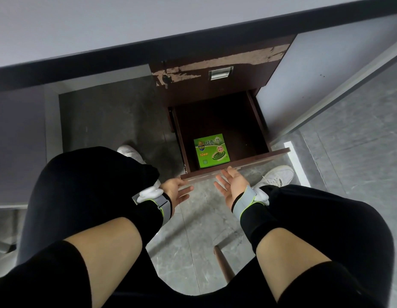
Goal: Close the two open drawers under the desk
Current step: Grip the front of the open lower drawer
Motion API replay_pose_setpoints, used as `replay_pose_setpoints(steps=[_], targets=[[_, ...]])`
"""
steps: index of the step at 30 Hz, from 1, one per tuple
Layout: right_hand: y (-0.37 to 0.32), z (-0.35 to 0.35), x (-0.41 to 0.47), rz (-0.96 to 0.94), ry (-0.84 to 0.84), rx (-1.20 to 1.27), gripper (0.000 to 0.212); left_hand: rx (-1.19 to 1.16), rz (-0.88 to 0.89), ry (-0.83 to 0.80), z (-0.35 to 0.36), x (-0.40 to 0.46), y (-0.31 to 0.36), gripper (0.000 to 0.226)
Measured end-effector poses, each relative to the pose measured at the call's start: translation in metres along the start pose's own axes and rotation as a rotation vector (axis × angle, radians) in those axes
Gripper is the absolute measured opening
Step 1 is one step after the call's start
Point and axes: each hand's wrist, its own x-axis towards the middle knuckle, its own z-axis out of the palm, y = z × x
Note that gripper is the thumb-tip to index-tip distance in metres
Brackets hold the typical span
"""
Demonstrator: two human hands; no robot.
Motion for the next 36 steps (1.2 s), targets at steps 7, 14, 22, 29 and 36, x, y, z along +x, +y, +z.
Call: replay_pose_setpoints(steps=[7,14,22,29,36], targets=[[-0.001,0.000,-0.001,0.006,-0.011,0.010,0.019,0.001,0.004,-0.006,0.000,-0.001,0.001,0.026],[-0.001,0.001,-0.001,0.011,-0.020,0.011,0.020,0.005,0.013,0.009,0.001,0.000,0.002,0.028],[0.000,0.001,-0.001,0.012,-0.029,0.014,0.023,-0.014,0.005,0.021,0.001,0.001,0.004,0.030],[-0.016,0.015,0.007,0.041,-0.037,0.046,0.037,-0.119,-0.009,0.035,0.008,0.003,0.017,0.010],[-0.031,0.044,0.023,0.023,-0.056,0.042,0.033,-0.272,-0.023,0.009,0.023,0.016,0.040,0.015]])
